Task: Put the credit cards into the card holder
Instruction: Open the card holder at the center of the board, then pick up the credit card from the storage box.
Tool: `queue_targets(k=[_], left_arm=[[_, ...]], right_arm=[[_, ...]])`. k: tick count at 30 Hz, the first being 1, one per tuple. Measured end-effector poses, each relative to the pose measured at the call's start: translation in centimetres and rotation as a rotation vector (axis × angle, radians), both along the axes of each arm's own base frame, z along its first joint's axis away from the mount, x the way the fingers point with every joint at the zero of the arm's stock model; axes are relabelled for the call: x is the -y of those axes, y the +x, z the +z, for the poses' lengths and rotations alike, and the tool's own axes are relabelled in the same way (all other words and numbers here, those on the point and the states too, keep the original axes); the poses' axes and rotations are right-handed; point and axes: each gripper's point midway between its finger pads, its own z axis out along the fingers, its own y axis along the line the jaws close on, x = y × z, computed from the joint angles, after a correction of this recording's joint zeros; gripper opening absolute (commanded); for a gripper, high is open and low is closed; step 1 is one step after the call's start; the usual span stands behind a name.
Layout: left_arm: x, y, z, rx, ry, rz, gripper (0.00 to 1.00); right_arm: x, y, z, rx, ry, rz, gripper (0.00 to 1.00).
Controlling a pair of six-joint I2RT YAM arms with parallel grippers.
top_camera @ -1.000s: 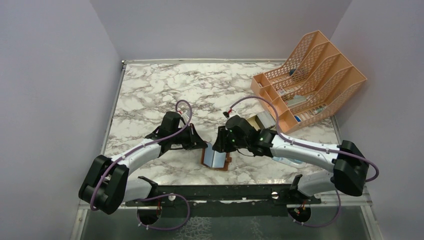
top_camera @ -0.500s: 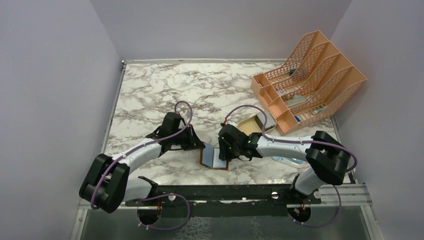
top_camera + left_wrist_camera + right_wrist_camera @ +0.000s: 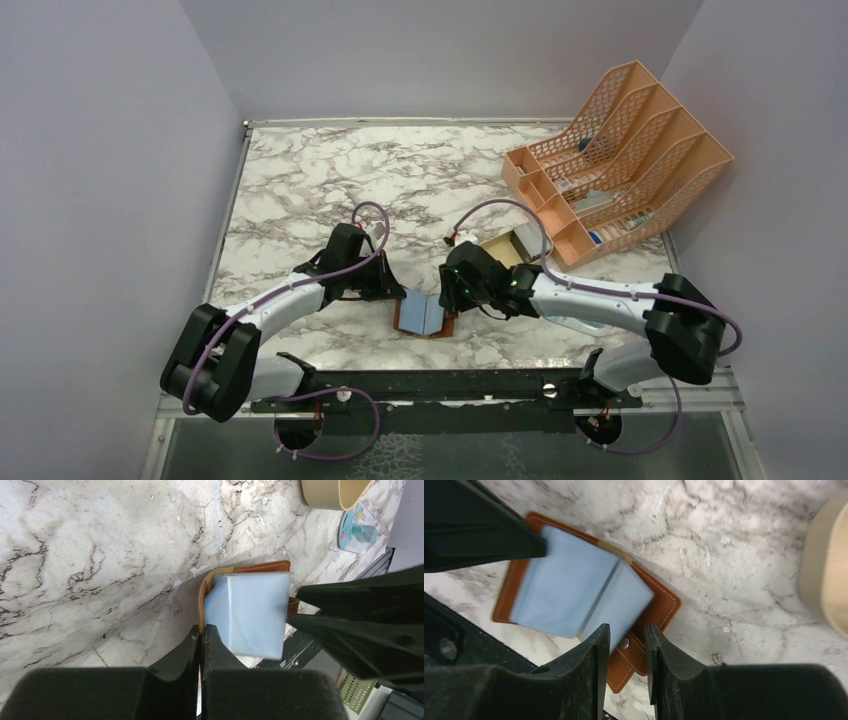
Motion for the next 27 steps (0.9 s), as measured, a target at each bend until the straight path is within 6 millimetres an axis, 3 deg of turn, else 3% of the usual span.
queue_targets(k=[7, 13, 17, 22, 27], left_arm=[[0.0, 0.0, 0.0, 0.001, -0.001, -0.003, 0.0], [0.4, -0.2, 0.8, 0.005, -0.034, -0.006, 0.0], [0.6, -0.3, 1.4, 0.014, -0.061, -0.004, 0.0], [0.8, -0.6, 2.0, 0.008, -0.092, -0.003, 0.0], [1.0, -0.8, 2.3, 0.003, -0.113, -0.004, 0.0]], right_arm=[[0.7, 3.2, 6.3, 0.239, 0.007, 0.01, 0.34], [2.4, 7.0, 9.3, 0.365, -0.102, -0.058, 0.4], [5.6, 10.0, 9.2, 0.392, -0.223, -0.131, 0.43], [9.5, 13.4, 7.1, 0.366, -0.425, -0.216, 0.44], [12.8, 14.6, 4.6, 0.316, -0.609, -0.248, 0.45]])
